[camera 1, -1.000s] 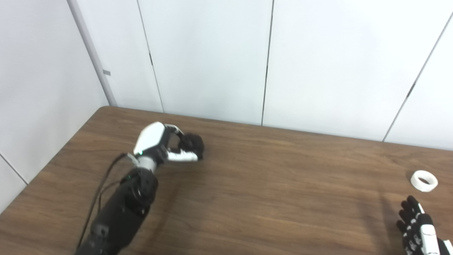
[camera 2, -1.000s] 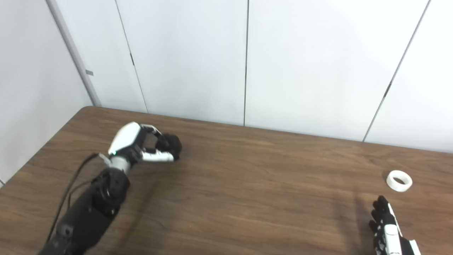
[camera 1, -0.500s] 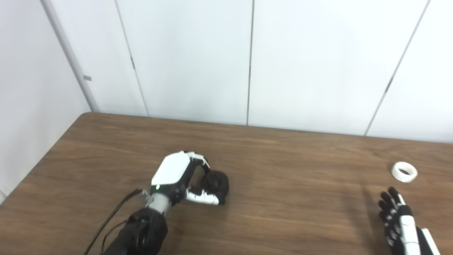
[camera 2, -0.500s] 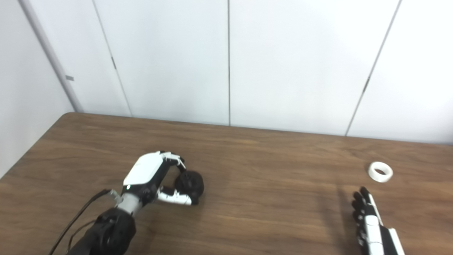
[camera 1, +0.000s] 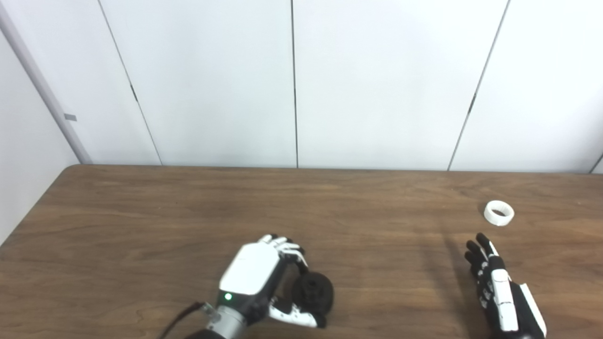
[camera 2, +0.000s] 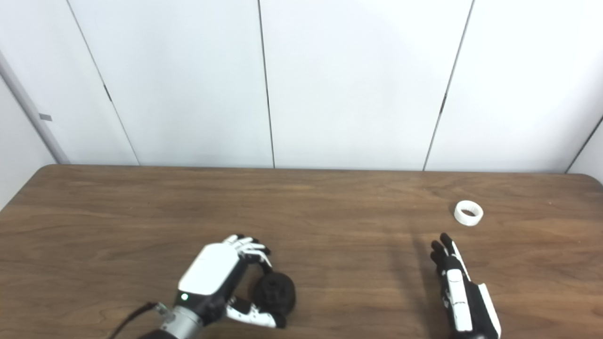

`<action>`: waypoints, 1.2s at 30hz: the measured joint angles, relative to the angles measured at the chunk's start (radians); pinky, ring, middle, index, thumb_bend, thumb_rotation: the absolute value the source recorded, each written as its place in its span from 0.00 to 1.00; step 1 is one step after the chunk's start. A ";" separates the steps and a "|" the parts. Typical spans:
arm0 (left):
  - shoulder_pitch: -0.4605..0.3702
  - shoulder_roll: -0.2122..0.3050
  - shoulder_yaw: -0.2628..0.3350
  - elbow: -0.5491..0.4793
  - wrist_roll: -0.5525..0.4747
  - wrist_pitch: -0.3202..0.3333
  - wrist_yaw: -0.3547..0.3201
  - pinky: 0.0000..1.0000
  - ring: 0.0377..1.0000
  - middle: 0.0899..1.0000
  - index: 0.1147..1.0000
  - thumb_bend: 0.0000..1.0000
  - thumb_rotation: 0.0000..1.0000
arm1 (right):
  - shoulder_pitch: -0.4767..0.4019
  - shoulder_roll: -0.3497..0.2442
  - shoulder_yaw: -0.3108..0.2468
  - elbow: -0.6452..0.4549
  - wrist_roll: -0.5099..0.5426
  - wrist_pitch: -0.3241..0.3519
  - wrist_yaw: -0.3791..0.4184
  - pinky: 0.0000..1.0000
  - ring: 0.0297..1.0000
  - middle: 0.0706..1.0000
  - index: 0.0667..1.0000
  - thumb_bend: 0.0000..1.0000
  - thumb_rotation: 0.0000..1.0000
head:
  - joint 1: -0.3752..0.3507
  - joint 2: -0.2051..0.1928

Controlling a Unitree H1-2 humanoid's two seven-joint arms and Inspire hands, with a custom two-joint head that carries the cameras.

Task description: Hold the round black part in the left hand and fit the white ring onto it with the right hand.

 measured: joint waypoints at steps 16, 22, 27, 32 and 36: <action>0.060 -0.076 -0.053 0.049 0.091 -0.097 0.047 0.93 0.87 0.77 0.42 0.52 0.05 | 0.002 0.008 0.017 -0.041 -0.014 0.058 -0.017 1.00 0.93 0.92 0.95 0.51 1.00 | -0.051 0.048; 0.066 -0.085 -0.048 0.080 0.090 -0.133 0.089 0.92 0.87 0.77 0.42 0.52 0.05 | 0.001 0.012 0.015 -0.063 0.001 0.081 -0.021 1.00 0.94 0.93 0.95 0.51 1.00 | -0.069 0.055; 0.067 -0.085 -0.041 0.089 0.090 -0.148 0.096 0.92 0.87 0.76 0.42 0.52 0.05 | -0.001 0.012 0.006 -0.066 0.005 0.092 -0.022 1.00 0.93 0.93 0.95 0.53 0.91 | -0.069 0.055; 0.067 -0.086 -0.036 0.109 0.090 -0.159 0.119 0.92 0.87 0.77 0.42 0.52 0.05 | -0.019 0.004 -0.011 -0.071 0.009 0.118 -0.023 0.99 0.95 0.94 0.92 0.56 0.72 | -0.117 0.055; 0.067 -0.085 -0.035 0.116 0.090 -0.177 0.130 0.92 0.87 0.76 0.42 0.52 0.05 | -0.049 -0.007 -0.026 -0.072 0.002 0.121 -0.024 0.98 0.94 0.93 0.90 0.60 0.62 | -0.138 0.052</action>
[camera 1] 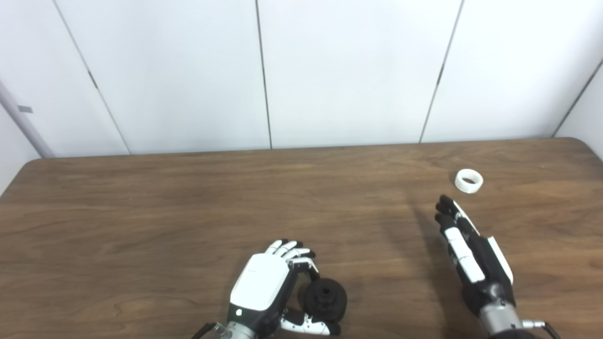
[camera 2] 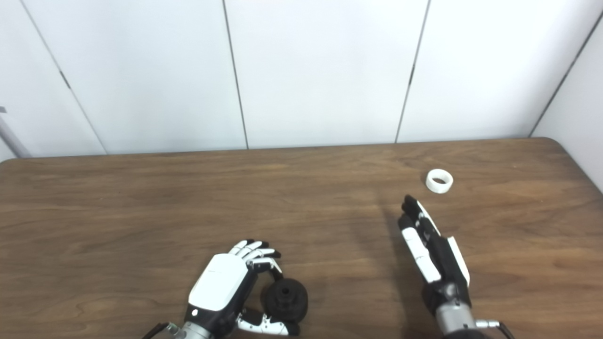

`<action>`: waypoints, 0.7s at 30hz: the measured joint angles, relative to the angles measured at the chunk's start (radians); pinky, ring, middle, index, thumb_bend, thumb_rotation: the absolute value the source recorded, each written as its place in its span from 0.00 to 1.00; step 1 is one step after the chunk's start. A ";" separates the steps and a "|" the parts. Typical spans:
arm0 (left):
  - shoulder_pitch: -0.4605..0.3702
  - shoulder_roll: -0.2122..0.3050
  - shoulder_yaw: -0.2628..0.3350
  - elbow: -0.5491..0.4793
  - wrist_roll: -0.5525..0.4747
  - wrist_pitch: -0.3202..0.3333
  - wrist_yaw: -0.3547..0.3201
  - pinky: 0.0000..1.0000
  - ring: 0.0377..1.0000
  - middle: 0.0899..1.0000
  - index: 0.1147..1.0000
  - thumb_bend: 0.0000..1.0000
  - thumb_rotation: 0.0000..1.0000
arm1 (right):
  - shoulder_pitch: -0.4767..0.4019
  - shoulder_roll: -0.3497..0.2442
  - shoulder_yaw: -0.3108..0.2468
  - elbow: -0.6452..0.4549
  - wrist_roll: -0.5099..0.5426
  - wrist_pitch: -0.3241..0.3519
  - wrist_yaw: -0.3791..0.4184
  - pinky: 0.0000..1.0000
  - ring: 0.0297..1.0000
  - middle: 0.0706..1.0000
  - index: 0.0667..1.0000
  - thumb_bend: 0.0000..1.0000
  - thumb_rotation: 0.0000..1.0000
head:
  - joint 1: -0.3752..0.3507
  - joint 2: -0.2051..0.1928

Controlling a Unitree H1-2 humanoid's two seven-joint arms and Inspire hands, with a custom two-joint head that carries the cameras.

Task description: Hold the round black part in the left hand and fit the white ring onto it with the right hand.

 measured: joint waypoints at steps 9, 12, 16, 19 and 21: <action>0.001 0.006 0.012 0.005 0.000 -0.010 -0.001 0.92 0.87 0.76 0.42 0.52 0.05 | -0.108 -0.060 -0.048 -0.010 -0.064 0.029 -0.033 0.83 0.87 0.89 0.86 0.66 0.52 | -0.054 -0.002; 0.001 0.010 0.014 0.005 0.000 -0.012 -0.001 0.92 0.87 0.76 0.42 0.52 0.05 | -0.147 -0.109 -0.047 -0.001 -0.150 0.044 -0.046 0.90 0.91 0.91 0.86 0.68 0.52 | -0.061 -0.005; 0.002 0.018 0.018 0.005 0.000 -0.015 -0.001 0.92 0.86 0.76 0.42 0.52 0.05 | -0.203 -0.162 -0.048 0.039 -0.233 0.047 -0.057 0.93 0.91 0.89 0.82 0.70 0.41 | -0.089 -0.006; 0.002 0.022 0.019 0.005 0.000 -0.020 -0.001 0.91 0.86 0.76 0.42 0.52 0.05 | -0.246 -0.208 -0.038 0.093 -0.310 0.088 -0.057 0.89 0.88 0.87 0.79 0.76 0.42 | -0.103 -0.006; 0.002 0.024 0.022 0.005 -0.001 -0.025 -0.001 0.91 0.86 0.76 0.42 0.52 0.05 | -0.272 -0.244 -0.027 0.130 -0.352 0.110 -0.053 0.89 0.90 0.87 0.78 0.80 0.40 | -0.110 -0.008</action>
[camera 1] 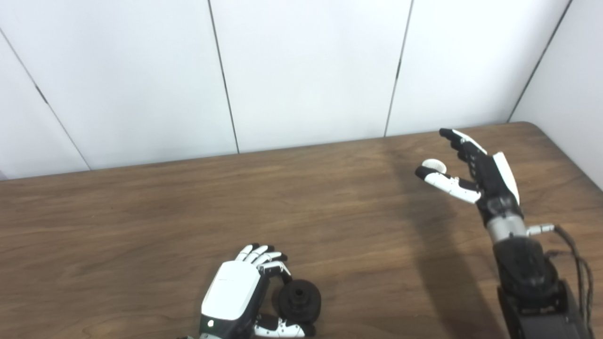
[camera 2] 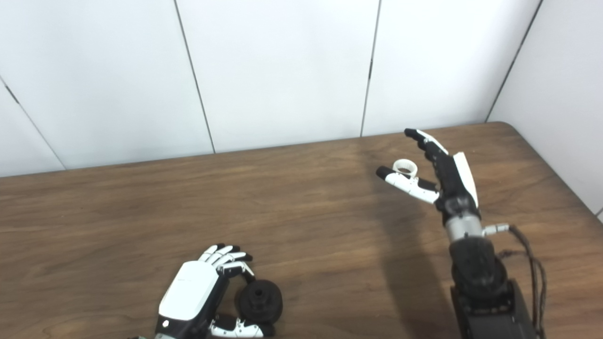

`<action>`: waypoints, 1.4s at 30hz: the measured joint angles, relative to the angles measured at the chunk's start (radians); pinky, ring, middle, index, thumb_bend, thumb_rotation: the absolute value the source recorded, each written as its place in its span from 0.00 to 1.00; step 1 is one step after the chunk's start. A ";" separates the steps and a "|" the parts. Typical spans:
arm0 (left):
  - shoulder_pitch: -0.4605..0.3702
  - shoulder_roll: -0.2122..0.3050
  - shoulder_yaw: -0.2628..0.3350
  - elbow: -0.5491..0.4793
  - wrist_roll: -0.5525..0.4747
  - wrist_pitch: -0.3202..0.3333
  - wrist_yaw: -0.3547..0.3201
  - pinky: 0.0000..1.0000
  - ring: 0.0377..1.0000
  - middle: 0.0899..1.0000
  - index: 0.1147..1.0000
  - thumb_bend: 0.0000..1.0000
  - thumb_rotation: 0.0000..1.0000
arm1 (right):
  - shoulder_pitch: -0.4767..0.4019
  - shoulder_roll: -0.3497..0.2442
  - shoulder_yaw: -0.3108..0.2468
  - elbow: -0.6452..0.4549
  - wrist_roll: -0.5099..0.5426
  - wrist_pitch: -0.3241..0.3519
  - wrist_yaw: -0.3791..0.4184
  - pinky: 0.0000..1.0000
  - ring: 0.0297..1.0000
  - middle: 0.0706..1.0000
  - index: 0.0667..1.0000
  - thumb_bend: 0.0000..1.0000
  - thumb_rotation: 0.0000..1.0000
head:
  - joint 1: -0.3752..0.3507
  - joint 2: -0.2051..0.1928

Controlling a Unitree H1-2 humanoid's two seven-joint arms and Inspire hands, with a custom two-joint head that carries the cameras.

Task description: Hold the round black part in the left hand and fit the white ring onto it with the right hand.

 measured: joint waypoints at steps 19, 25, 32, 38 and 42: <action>0.005 0.007 0.023 -0.001 -0.005 -0.022 -0.011 0.91 0.86 0.76 0.42 0.52 0.05 | -0.236 -0.226 0.216 0.398 -0.238 0.047 0.148 0.95 1.00 1.00 0.74 0.89 0.28 | -0.029 -0.002; 0.006 0.007 0.027 -0.002 -0.006 -0.024 -0.011 0.91 0.86 0.75 0.42 0.52 0.05 | -0.301 -0.241 0.258 0.491 -0.264 0.050 0.176 1.00 1.00 1.00 0.72 0.89 0.29 | -0.032 -0.003; 0.008 0.007 0.027 -0.003 -0.006 -0.024 -0.012 0.91 0.86 0.75 0.42 0.52 0.05 | -0.364 -0.240 0.281 0.575 -0.276 0.082 0.198 1.00 1.00 1.00 0.71 0.88 0.30 | -0.034 -0.002; 0.009 0.007 0.028 -0.007 -0.006 -0.023 -0.017 0.91 0.86 0.76 0.42 0.52 0.05 | -0.411 -0.239 0.285 0.641 -0.280 0.085 0.201 0.99 1.00 1.00 0.71 0.87 0.30 | -0.031 0.000; 0.011 0.007 0.029 -0.009 -0.006 -0.023 -0.019 0.91 0.86 0.75 0.42 0.52 0.05 | -0.418 -0.238 0.291 0.668 -0.280 0.085 0.203 0.99 1.00 1.00 0.69 0.86 0.30 | -0.031 0.000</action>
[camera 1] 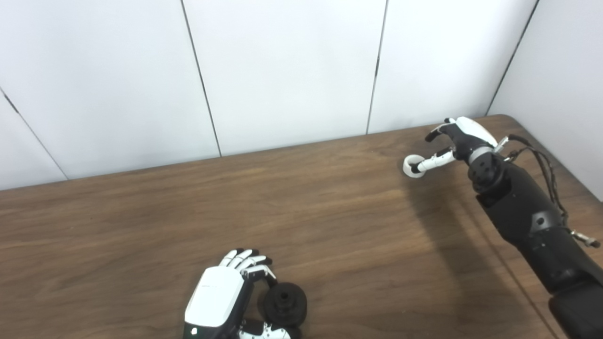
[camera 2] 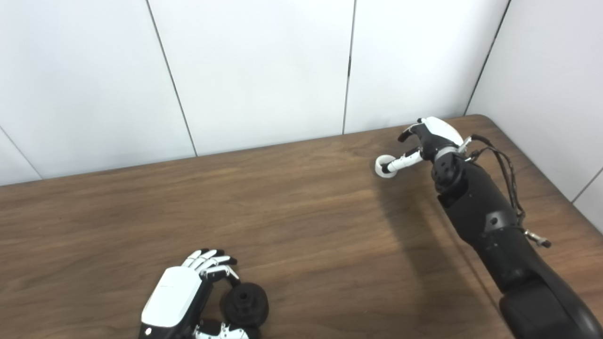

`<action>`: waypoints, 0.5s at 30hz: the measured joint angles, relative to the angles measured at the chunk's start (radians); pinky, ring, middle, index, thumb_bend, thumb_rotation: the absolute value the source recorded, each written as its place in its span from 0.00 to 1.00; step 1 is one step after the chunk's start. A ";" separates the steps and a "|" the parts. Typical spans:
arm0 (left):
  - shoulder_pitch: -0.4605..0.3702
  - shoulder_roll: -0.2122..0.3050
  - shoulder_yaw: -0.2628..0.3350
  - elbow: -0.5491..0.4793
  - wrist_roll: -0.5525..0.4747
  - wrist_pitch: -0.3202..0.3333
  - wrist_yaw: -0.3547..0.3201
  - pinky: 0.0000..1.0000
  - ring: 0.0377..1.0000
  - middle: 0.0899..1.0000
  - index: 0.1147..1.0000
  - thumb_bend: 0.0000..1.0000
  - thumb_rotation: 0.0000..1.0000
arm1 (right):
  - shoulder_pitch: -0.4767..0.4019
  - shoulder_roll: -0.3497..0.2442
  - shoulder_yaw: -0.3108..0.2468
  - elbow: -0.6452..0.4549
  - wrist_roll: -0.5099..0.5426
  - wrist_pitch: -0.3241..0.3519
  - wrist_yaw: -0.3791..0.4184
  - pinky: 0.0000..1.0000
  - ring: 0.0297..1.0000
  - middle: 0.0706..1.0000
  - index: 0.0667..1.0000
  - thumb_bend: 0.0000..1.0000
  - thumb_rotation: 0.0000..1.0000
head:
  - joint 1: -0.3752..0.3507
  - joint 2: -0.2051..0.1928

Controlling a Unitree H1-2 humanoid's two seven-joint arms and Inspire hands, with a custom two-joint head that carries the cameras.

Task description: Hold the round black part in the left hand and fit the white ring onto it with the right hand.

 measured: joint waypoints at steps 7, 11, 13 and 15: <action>0.001 0.000 0.001 -0.001 0.000 0.000 -0.001 0.91 0.86 0.76 0.42 0.52 0.05 | -0.001 0.006 0.001 0.011 0.000 0.001 0.003 1.00 1.00 1.00 0.66 0.86 0.29 | 0.000 0.000; 0.001 0.000 0.002 -0.002 0.000 0.000 -0.003 0.91 0.86 0.76 0.42 0.52 0.05 | -0.001 0.006 0.009 0.011 0.000 0.001 0.007 1.00 1.00 0.99 0.63 0.86 0.30 | -0.003 0.008; 0.001 0.000 0.002 -0.002 0.000 0.000 -0.003 0.91 0.86 0.75 0.42 0.52 0.05 | -0.001 0.006 0.016 0.011 -0.002 0.001 0.013 1.00 1.00 0.99 0.65 0.87 0.31 | -0.005 0.009; 0.001 0.000 0.002 -0.002 0.000 0.000 -0.002 0.91 0.86 0.75 0.42 0.52 0.05 | -0.001 0.006 0.018 0.010 -0.005 0.001 0.022 1.00 1.00 0.99 0.66 0.87 0.31 | -0.005 0.009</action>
